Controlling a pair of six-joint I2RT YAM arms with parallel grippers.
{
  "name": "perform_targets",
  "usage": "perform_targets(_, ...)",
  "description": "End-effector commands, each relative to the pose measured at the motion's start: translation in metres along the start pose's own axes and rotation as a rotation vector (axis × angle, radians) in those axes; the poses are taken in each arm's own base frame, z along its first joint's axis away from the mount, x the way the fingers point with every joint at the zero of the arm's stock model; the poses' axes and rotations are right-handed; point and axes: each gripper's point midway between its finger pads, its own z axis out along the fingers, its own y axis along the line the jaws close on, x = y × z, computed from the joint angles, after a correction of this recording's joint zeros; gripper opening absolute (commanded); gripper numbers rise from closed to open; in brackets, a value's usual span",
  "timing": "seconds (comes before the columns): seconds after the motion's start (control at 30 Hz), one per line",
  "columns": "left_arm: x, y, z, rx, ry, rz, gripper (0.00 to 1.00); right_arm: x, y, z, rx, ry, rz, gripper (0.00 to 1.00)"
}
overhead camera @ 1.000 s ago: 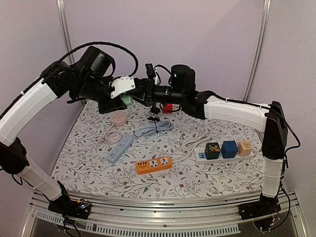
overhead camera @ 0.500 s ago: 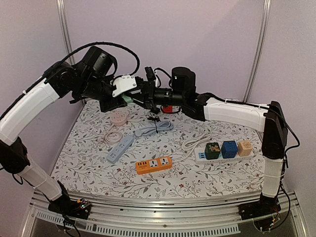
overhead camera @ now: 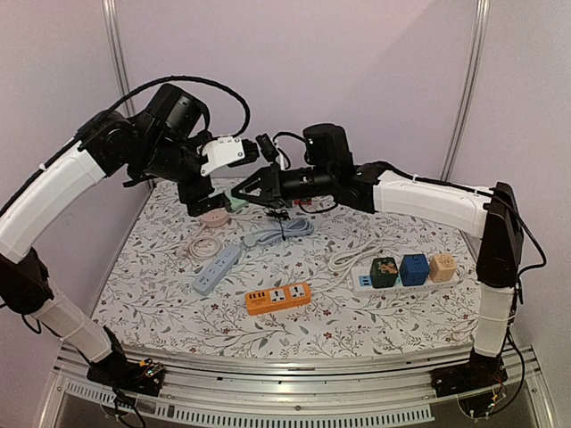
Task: Insert the plug
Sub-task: Insert the plug into the socket.
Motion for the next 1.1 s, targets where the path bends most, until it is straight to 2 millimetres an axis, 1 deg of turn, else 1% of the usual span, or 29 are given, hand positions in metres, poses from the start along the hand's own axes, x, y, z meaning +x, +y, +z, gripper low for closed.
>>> perform_targets(0.0,0.021,0.002,-0.023,0.084,-0.034,-0.077,0.99,0.03,-0.027,-0.051,0.287,0.201,-0.247,0.0)
perform_targets(0.03,0.028,0.004,-0.029,0.11,-0.044,-0.114,0.99,0.038,-0.038,-0.062,0.352,0.263,-0.37,0.0)
perform_targets(0.1,0.046,0.006,-0.038,0.159,-0.054,-0.188,0.99,0.054,-0.055,-0.083,0.448,0.385,-0.503,0.0)
perform_targets(0.17,0.067,0.005,-0.042,0.169,-0.037,-0.246,1.0,0.073,-0.07,-0.1,0.498,0.524,-0.624,0.0)
perform_targets(0.3,0.116,-0.003,-0.037,0.163,0.042,-0.365,0.99,0.119,-0.099,-0.124,0.538,0.826,-0.816,0.0)
perform_targets(0.37,0.144,-0.007,-0.027,0.146,0.094,-0.447,0.99,0.141,-0.109,-0.128,0.497,0.953,-0.874,0.0)
perform_targets(0.47,0.187,-0.018,-0.006,0.115,0.185,-0.54,0.99,0.161,-0.119,-0.124,0.401,1.033,-0.948,0.0)
perform_targets(0.53,0.217,-0.031,0.011,0.096,0.262,-0.593,1.0,0.17,-0.124,-0.122,0.339,1.069,-1.004,0.0)
perform_targets(0.6,0.236,-0.04,0.024,0.082,0.315,-0.641,0.99,0.173,-0.127,-0.116,0.307,1.088,-1.058,0.0)
perform_targets(0.67,0.246,-0.051,0.033,0.094,0.338,-0.676,0.99,0.174,-0.128,-0.11,0.284,1.098,-1.091,0.0)
perform_targets(0.77,0.25,-0.057,0.042,0.088,0.329,-0.711,0.99,0.184,-0.136,-0.103,0.248,1.137,-1.122,0.0)
perform_targets(0.93,0.264,-0.057,0.048,0.07,0.357,-0.751,0.99,0.193,-0.155,-0.099,0.241,1.197,-1.126,0.0)
perform_targets(1.07,0.267,-0.056,0.049,0.065,0.358,-0.769,0.99,0.197,-0.163,-0.094,0.235,1.207,-1.121,0.0)
